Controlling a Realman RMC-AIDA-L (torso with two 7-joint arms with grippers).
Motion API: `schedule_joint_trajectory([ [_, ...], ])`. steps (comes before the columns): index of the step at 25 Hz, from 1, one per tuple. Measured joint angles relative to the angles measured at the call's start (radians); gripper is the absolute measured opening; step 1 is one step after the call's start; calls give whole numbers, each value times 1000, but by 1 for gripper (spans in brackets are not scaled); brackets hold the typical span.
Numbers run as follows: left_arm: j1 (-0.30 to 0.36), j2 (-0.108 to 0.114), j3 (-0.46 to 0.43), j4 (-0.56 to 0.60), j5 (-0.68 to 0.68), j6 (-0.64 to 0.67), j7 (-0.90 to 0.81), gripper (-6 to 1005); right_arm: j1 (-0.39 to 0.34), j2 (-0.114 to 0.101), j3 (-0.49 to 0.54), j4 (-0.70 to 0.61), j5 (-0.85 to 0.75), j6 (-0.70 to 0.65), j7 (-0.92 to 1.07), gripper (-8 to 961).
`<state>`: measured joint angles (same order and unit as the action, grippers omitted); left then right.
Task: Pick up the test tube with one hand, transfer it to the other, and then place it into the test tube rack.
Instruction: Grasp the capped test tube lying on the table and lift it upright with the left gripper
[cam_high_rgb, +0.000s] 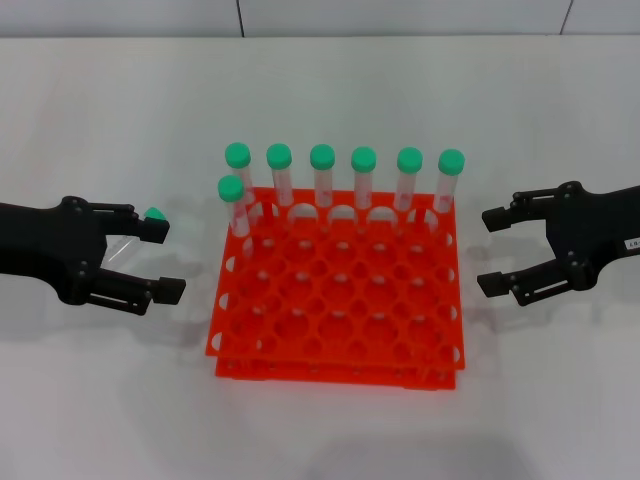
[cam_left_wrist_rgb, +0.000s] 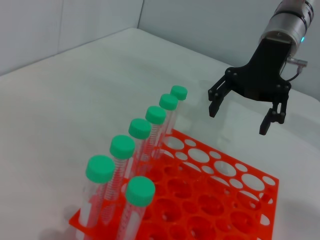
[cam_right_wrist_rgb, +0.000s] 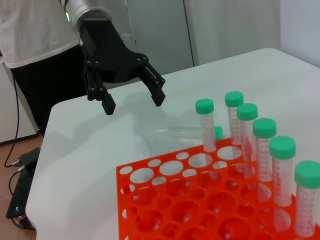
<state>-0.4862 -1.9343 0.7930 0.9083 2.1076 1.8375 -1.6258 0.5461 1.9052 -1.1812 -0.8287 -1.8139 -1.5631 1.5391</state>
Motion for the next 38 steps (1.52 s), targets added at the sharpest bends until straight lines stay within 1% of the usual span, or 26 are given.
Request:
schedule_joint_trajectory([
  [18,0,0,5,-3,2,-14,0,886,0,3,-3,0,-12,9,0,867],
  [25,0,-4,3,-3,3,-17,1,885,1,5,-1,0,-16,9,0,866],
  [31,3,-7,-2,3,3,-47,-16,885,1,8,0,-6,-16,9,-1,865],
  [34,5,-7,-1,44,10,-32,-78,885,2,9,0,-9,-16,12,-1,864],
  [38,10,-10,-1,165,55,18,-206,885,3,9,0,-11,-16,22,-1,863],
])
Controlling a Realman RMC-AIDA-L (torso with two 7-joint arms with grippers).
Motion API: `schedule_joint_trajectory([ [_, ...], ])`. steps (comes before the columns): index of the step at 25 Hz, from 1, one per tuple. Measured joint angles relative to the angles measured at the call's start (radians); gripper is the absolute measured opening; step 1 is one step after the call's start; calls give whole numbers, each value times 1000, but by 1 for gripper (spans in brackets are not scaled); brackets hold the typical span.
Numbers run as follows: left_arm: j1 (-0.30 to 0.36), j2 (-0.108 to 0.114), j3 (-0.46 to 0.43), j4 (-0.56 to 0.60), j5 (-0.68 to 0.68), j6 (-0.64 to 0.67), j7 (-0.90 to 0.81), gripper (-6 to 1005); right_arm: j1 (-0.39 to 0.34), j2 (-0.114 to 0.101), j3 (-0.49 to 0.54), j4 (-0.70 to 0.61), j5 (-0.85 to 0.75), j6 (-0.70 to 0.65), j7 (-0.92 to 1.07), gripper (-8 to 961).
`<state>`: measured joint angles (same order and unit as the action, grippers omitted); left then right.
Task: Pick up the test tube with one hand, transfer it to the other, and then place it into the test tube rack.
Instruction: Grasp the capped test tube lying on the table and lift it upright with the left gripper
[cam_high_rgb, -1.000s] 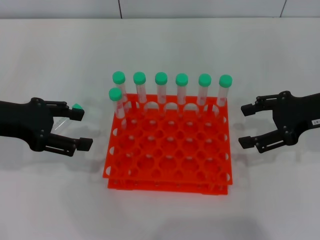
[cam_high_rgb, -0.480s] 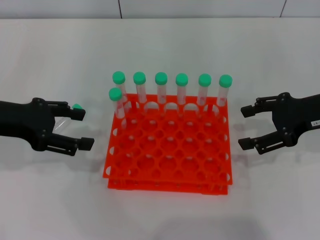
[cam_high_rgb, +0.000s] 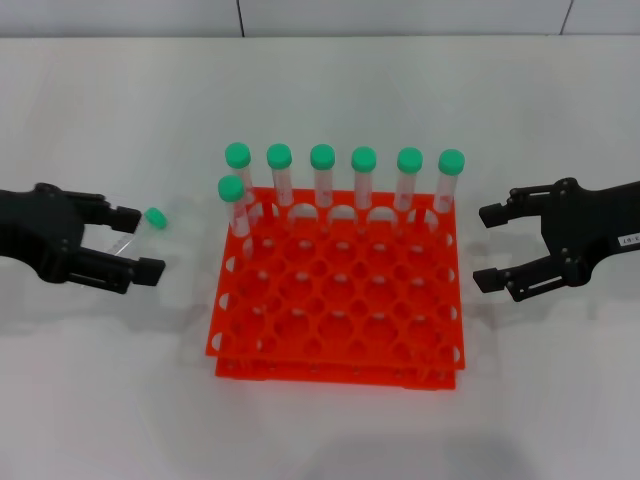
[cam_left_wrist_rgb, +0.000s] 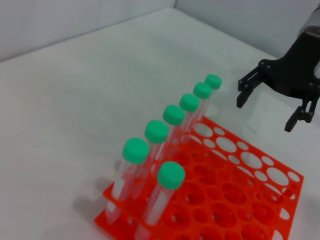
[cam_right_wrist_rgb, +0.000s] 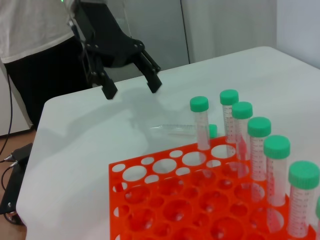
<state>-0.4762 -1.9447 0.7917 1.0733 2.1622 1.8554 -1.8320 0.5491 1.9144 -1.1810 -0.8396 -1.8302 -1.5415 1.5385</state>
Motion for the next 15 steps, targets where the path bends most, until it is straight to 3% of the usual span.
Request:
schedule_joint_trajectory([
  [4,3,1,0,92,18,42,-127,885,3,0,0,0,0,3,0,863],
  [8,-10,15,-1,154,110,57,-276,885,4,-1,0,-1,0,20,0,862],
  [15,-76,32,3,171,313,55,-436,885,7,0,1,-3,1,26,-12,861],
])
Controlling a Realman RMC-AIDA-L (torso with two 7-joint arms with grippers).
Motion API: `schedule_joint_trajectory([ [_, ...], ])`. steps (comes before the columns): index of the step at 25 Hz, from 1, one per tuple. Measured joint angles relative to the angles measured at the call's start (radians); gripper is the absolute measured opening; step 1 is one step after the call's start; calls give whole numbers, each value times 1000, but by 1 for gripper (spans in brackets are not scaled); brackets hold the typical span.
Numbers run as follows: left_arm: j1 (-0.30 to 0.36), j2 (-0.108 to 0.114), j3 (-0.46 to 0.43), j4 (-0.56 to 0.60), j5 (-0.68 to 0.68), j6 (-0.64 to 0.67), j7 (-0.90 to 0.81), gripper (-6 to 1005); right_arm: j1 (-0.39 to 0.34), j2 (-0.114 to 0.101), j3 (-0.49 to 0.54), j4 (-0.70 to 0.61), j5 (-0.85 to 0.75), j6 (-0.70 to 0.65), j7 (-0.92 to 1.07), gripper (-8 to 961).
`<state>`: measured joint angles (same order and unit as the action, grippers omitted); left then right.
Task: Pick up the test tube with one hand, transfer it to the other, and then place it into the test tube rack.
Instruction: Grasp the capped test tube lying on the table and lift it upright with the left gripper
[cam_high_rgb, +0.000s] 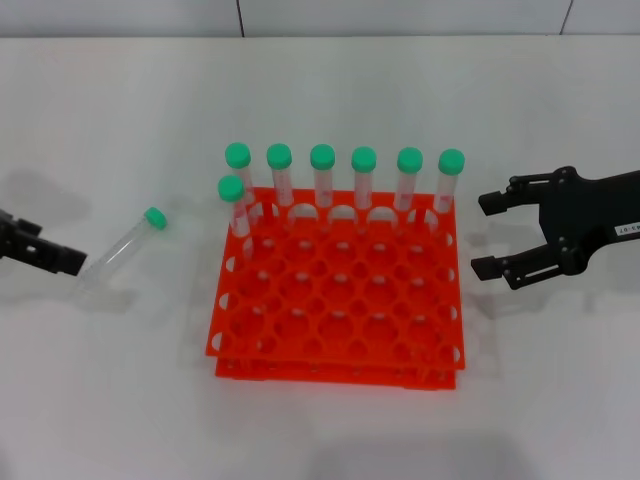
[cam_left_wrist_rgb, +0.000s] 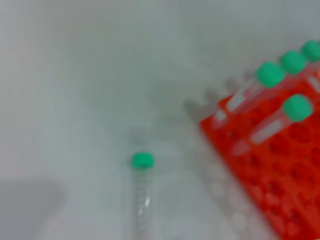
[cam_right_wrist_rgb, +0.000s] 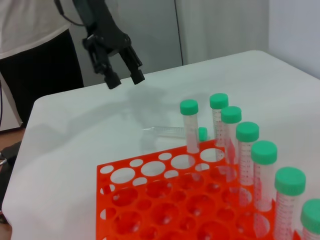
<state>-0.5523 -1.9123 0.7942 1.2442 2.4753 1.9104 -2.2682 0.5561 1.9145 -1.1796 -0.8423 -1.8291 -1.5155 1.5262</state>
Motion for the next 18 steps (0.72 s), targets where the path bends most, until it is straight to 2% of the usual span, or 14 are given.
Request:
schedule_joint_trajectory([
  [9,-50,-32,7,-18,216,-34,-14,885,1,15,0,-13,2,-2,-3,859],
  [13,-53,-41,39,-30,259,-88,-9,885,-2,18,0,-14,1,-2,-3,859],
  [18,-71,-46,84,-111,276,-178,-8,884,-10,26,0,-14,0,-2,-3,858],
])
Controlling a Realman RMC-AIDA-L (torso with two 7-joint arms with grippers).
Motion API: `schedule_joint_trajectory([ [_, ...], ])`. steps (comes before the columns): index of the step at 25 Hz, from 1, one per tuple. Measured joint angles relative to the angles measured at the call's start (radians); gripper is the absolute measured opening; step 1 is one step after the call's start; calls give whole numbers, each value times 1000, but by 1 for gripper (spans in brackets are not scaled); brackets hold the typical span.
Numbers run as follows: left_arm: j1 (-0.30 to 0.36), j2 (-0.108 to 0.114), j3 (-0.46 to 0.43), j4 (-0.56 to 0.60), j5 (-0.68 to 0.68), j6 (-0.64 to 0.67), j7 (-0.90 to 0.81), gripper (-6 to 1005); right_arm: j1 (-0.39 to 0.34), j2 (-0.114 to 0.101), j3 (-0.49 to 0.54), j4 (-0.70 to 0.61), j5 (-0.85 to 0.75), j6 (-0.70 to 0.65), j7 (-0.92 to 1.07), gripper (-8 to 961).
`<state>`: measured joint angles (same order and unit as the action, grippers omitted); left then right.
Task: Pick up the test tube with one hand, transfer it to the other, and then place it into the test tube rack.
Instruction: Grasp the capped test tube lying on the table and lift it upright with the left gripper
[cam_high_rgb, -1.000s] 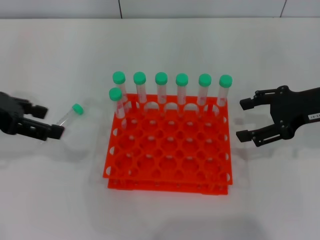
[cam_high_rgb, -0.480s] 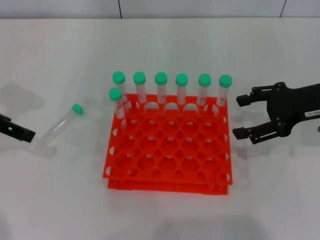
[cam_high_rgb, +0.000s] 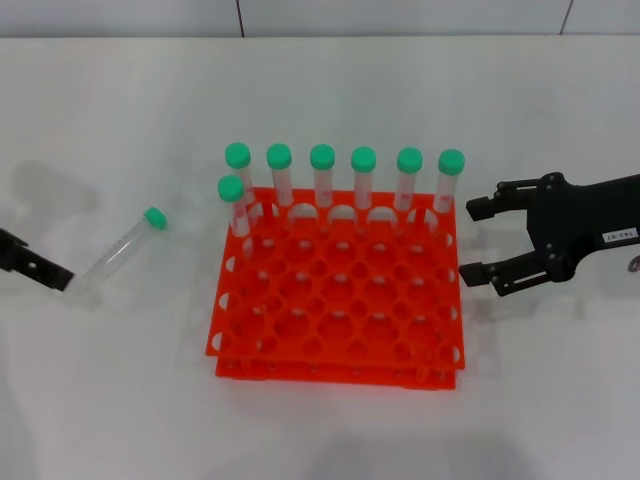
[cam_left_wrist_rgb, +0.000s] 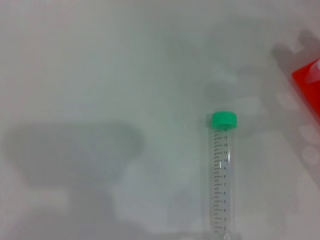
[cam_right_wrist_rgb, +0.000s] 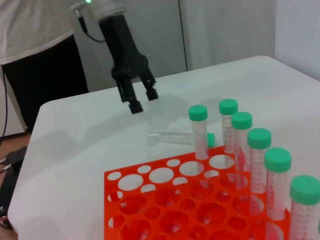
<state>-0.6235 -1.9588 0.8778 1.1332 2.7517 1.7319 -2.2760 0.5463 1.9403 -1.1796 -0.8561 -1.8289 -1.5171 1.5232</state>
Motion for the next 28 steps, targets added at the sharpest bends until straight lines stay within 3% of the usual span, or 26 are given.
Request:
schedule_joint_trajectory([
  [10,-65,-21,35,-146,61,-94,-5,884,-1,11,-5,0,-1,0,0,856],
  [28,-105,-52,74,-228,82,-182,-29,846,1,22,-8,0,-12,3,-2,853],
])
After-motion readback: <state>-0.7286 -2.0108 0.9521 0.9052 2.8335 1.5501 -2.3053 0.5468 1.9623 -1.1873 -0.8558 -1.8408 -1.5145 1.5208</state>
